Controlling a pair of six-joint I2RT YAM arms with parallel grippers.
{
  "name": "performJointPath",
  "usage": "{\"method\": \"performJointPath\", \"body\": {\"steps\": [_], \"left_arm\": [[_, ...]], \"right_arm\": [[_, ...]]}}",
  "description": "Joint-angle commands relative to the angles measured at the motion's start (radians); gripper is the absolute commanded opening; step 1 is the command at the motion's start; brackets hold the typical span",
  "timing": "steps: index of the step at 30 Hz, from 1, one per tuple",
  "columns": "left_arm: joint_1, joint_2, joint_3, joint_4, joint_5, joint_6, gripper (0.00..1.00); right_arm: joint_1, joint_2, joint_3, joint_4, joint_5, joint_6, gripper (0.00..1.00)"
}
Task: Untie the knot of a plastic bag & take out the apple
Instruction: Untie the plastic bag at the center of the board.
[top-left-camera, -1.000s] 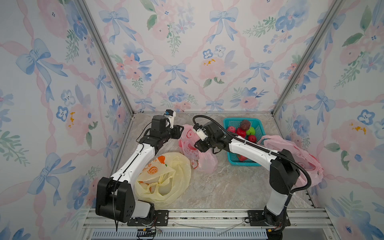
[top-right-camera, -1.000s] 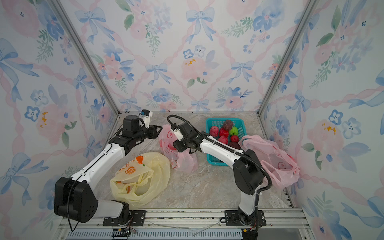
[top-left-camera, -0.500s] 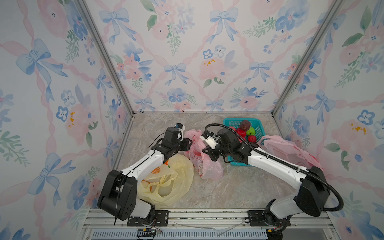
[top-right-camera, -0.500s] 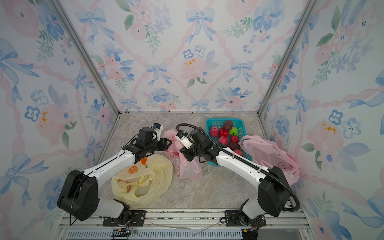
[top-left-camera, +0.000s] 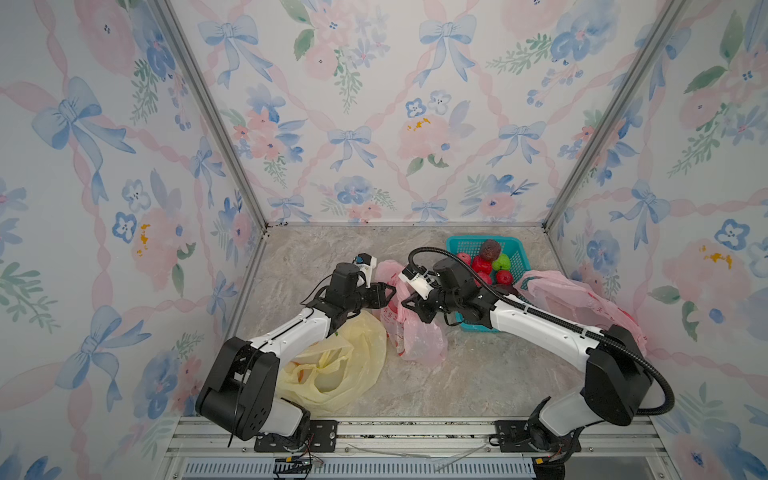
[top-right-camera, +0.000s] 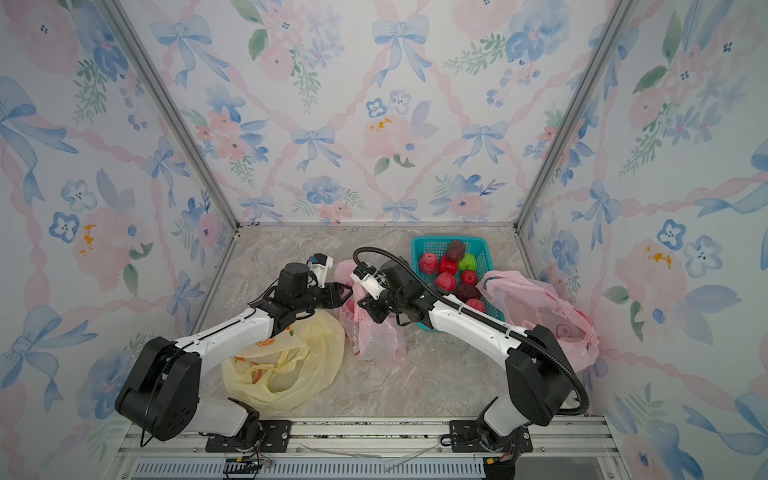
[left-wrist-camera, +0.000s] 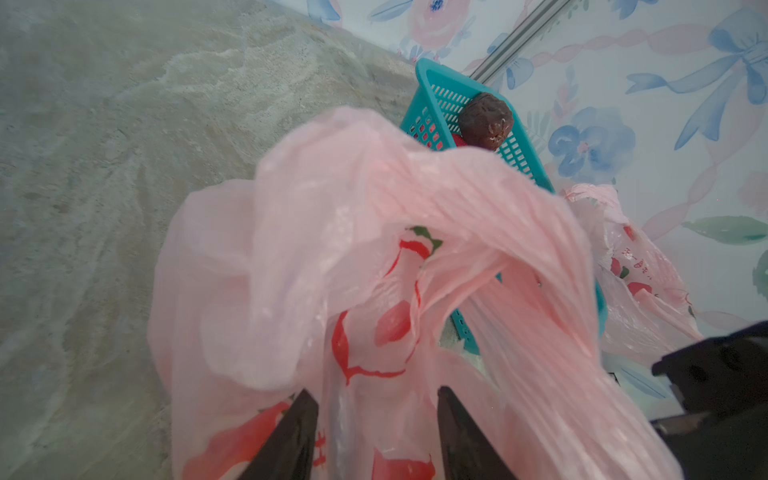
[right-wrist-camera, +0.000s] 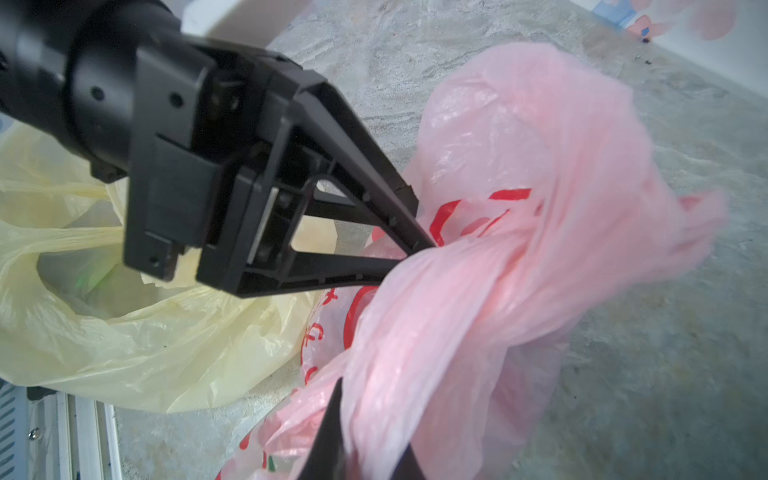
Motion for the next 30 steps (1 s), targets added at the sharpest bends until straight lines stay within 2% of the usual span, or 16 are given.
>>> {"method": "performJointPath", "body": {"steps": [1,3,4,6,9,15,22,26,30], "left_arm": [[-0.017,-0.004,-0.014,0.038,0.057,-0.015,0.5],[-0.02,0.021,-0.014,0.038,0.061,-0.015,0.45],[-0.02,0.04,-0.011,0.038,0.07,-0.015,0.33],[-0.02,0.078,-0.004,0.038,0.07,-0.017,0.0],[0.001,0.101,0.017,0.037,0.024,-0.016,0.0],[0.089,0.127,0.15,0.036,0.029,0.013,0.0],[0.169,0.189,0.266,0.044,0.076,0.015,0.0],[0.17,0.231,0.265,0.058,0.115,-0.004,0.0],[0.169,0.245,0.231,0.075,0.141,-0.025,0.0]], "right_arm": [[-0.013,-0.017,0.013,0.043,0.007,0.023,0.11],[-0.011,-0.025,0.001,0.072,-0.007,0.032,0.11],[-0.011,-0.031,-0.004,0.085,-0.014,0.033,0.11],[-0.005,-0.047,-0.011,0.099,-0.017,0.026,0.11],[-0.001,-0.083,-0.028,0.111,-0.037,0.001,0.12],[0.025,-0.169,-0.073,0.059,-0.071,-0.062,0.15],[0.161,-0.233,-0.115,0.006,-0.031,-0.118,0.22],[0.277,-0.165,-0.065,-0.049,0.011,-0.169,0.22],[0.319,-0.048,0.0,-0.11,0.0,-0.195,0.21]]}}
